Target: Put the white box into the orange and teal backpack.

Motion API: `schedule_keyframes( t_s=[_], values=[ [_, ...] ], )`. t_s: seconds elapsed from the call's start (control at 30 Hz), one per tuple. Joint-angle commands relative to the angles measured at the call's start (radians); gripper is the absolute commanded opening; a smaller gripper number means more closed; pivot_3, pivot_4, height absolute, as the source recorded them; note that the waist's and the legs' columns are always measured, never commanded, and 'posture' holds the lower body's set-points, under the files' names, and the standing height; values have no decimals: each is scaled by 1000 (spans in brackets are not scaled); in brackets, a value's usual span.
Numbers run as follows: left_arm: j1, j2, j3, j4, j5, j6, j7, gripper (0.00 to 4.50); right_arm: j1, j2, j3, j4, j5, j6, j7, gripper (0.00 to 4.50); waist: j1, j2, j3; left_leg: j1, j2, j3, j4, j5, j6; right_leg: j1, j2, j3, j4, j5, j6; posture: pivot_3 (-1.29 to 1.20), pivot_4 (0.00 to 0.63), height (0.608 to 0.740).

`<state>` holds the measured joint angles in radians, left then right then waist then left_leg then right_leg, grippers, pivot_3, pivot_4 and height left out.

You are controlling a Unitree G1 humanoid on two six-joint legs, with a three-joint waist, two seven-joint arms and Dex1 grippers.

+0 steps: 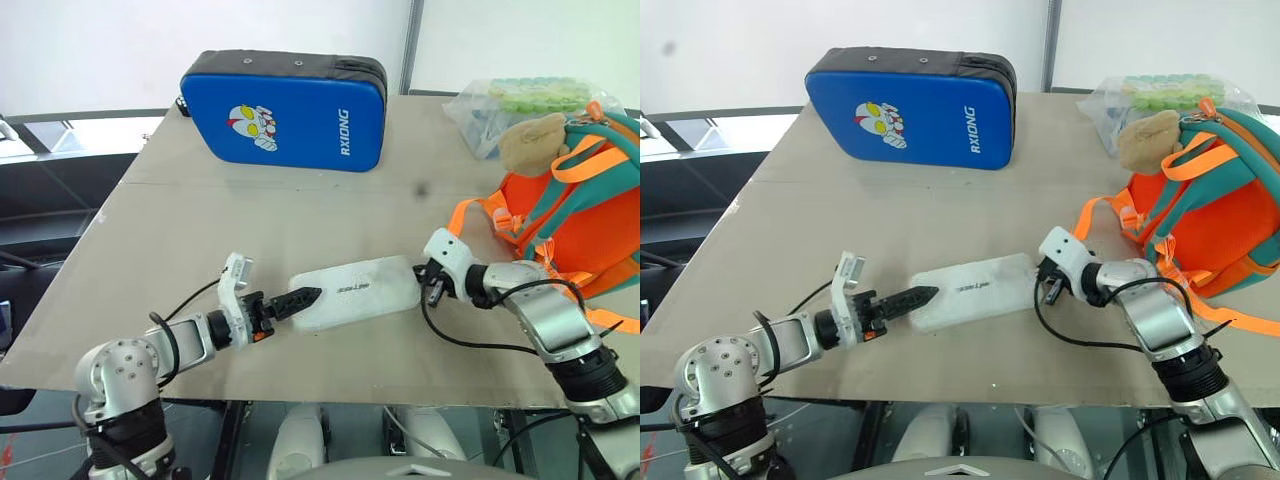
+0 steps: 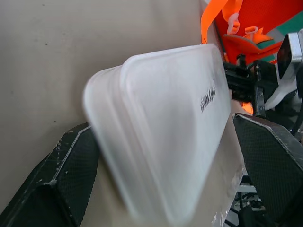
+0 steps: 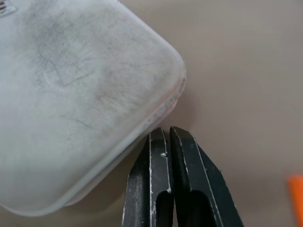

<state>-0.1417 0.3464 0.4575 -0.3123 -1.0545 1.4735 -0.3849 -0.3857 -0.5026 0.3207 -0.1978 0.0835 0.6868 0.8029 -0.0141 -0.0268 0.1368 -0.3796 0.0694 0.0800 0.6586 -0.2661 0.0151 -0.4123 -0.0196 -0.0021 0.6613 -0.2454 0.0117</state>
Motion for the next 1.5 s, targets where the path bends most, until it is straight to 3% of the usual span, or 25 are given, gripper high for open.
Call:
schedule_keyframes(
  t_s=[0.03,0.07,0.2,0.3,0.33,0.43,0.53,0.77,0.8,0.97,1.13,1.27,1.5],
  values=[
    [13,-21,-72,17,-17,22,-1,3945,-9,22,52,-10,14,-13,30,0,0,0,0,0,0,0,0,0,0,0,0,0,0,0,0,0,150,740],
    [12,-26,-70,19,-18,20,2,3732,-9,26,54,-4,12,-14,28,0,0,0,0,0,-1,0,0,0,0,0,-1,0,0,0,0,0,150,740],
    [19,-29,-67,26,-24,3,5,1968,-7,30,45,2,15,-12,21,0,3,-5,-3,0,-2,-1,0,0,0,0,-3,-1,-1,0,0,0,150,740],
    [25,-30,-49,29,-47,-15,10,1152,3,29,9,-2,19,-30,5,0,4,-9,-6,0,-3,-3,0,0,0,1,-5,-3,0,-2,-3,0,150,740],
    [24,-33,-39,29,-61,-21,13,1064,7,33,-12,-5,22,-44,-8,0,3,-9,-6,0,-4,-4,0,0,0,1,-7,-3,0,-2,-3,0,150,740],
    [20,-35,-23,15,-94,-44,13,1053,18,39,-109,-31,70,-28,-24,0,3,-9,-5,-1,-7,-5,0,0,0,1,-10,-3,0,-2,-3,0,150,740],
    [9,-36,-12,4,-120,-91,9,1050,55,27,-251,-120,165,3,-18,801,4,-8,-1,-4,-11,-6,0,0,0,0,-12,-4,0,-2,-3,0,150,740],
    [-52,-25,-54,35,-99,-204,-3,1031,213,-40,-642,-469,578,337,-40,4362,10,-7,1,-8,-12,-12,-4,0,0,-1,-13,-9,-4,-2,3,0,150,740],
    [-67,-26,-63,52,-87,-221,-6,1030,242,-47,-700,-510,609,376,-74,4500,10,-7,1,-8,-13,-12,-5,0,0,-1,-13,-9,-5,-2,3,0,150,740],
    [-144,-23,-99,139,-44,-280,-17,1029,376,-81,-992,-661,780,544,-216,4500,18,-6,3,-9,-14,-13,-6,0,0,-1,-14,-10,-6,-2,3,0,150,740],
    [-189,35,-157,146,11,-336,-92,1029,446,-126,-1203,-674,892,689,-351,4500,13,-7,5,-8,-15,-12,-6,0,1,-1,-13,-9,-6,-2,3,0,150,740],
    [-203,102,-171,117,0,-345,-171,1029,302,-84,-1164,-576,809,650,-542,4500,-2,-8,6,-8,-14,-12,-6,0,1,-1,-13,-8,-5,-2,3,0,150,740],
    [-205,123,-170,29,-39,-362,-173,1029,45,-11,-906,-357,597,436,-709,4500,0,-6,8,-11,-14,-12,-6,0,1,-5,-12,-7,-5,-2,4,0,150,740]
  ],
)
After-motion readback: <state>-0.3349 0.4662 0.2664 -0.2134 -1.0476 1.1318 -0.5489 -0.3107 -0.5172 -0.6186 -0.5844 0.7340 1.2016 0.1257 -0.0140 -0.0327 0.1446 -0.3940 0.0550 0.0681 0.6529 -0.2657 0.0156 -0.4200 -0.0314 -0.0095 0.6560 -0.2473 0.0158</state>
